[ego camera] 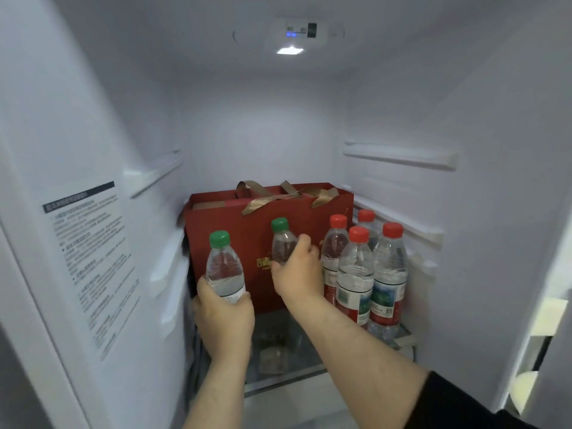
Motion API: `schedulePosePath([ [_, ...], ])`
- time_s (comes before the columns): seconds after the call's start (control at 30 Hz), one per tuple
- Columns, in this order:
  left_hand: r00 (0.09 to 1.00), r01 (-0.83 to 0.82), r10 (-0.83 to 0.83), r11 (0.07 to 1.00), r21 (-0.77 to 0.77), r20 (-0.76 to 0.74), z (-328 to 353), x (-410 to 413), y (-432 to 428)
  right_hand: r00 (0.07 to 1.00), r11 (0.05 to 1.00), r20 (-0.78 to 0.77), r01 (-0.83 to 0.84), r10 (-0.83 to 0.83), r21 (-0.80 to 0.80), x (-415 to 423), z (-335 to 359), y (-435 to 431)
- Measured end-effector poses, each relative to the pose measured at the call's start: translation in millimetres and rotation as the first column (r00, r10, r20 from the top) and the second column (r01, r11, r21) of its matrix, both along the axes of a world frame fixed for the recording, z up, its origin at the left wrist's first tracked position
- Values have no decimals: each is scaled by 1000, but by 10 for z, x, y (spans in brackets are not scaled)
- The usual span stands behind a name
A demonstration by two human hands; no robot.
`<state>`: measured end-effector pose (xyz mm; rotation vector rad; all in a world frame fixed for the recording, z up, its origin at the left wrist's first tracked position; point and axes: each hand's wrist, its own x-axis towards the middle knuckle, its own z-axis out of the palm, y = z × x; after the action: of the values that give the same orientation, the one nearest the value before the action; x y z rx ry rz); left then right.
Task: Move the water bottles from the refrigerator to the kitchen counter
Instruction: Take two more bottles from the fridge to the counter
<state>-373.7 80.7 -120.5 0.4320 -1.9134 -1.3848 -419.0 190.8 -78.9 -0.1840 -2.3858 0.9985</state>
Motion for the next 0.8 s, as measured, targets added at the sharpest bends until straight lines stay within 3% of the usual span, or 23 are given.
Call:
schedulePosePath([
  [0.23,999,29,-28,999,35,-21,-37,-89,-5,994,988,-43,-103,99,-117,-20,-145,29],
  [0.5,994,88,-100,971,220,41,-247,-106,-25,998,990,7,-61,63,-130,-47,-366,82],
  [0.67,993,113,-116,951,289,-9,-228,-43,-15,999,975,-5,-43,43,-217,129,-259,72],
  [0.8,981,191,-169,933,304,-97,17,-3,32,993,967,-108,-77,52,-241,339,24,94],
])
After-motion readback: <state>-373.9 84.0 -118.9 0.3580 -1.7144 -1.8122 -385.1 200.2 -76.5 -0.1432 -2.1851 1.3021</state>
